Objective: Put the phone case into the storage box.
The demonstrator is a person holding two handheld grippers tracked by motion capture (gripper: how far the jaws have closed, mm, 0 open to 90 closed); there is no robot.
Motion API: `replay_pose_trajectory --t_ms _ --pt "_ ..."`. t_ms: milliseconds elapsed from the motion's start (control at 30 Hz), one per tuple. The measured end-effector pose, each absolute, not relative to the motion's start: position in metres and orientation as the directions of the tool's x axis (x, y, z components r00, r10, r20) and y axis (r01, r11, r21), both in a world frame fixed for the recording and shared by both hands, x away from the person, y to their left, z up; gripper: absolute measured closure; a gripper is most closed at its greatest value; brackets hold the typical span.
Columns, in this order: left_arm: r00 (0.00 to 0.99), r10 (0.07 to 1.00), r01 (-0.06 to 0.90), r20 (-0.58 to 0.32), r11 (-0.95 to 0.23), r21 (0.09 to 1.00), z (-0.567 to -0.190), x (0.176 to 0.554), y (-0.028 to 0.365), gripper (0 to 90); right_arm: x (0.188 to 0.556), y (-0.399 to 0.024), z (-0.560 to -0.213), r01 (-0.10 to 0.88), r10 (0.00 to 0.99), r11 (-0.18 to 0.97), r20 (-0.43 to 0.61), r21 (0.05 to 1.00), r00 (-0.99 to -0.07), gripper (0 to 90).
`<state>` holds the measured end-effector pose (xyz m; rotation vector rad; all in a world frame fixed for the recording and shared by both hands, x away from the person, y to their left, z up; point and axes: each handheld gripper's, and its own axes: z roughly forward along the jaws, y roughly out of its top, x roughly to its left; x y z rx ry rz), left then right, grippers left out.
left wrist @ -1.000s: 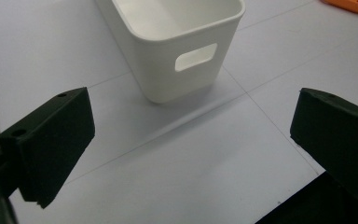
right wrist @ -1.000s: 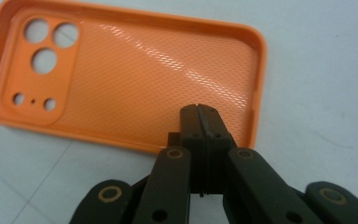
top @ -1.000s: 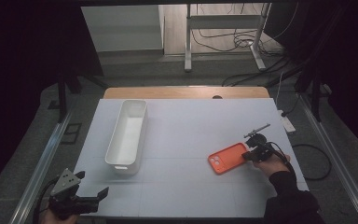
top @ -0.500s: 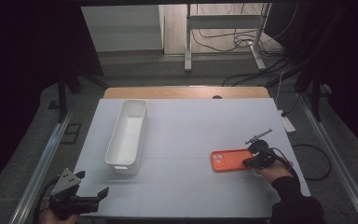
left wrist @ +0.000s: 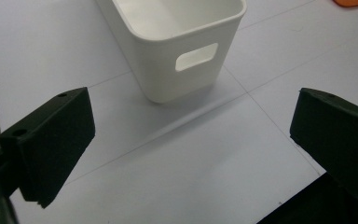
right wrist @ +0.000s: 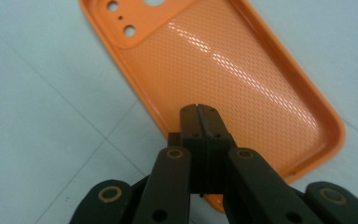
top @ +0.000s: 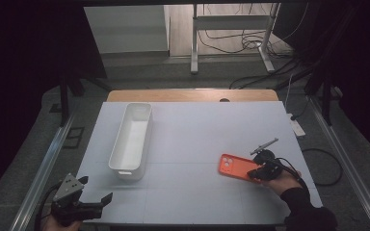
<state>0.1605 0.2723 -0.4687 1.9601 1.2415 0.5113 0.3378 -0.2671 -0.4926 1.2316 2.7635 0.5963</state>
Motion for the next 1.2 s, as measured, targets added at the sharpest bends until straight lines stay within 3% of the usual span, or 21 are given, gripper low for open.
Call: replay_pose_trajectory --t_ms 1200 --pt "0.448 0.892 0.597 -0.057 -0.251 0.762 -0.469 0.161 0.272 1.1 0.332 -0.222 -0.497 0.654 0.640 0.657 0.180 0.375 -0.747 89.2"
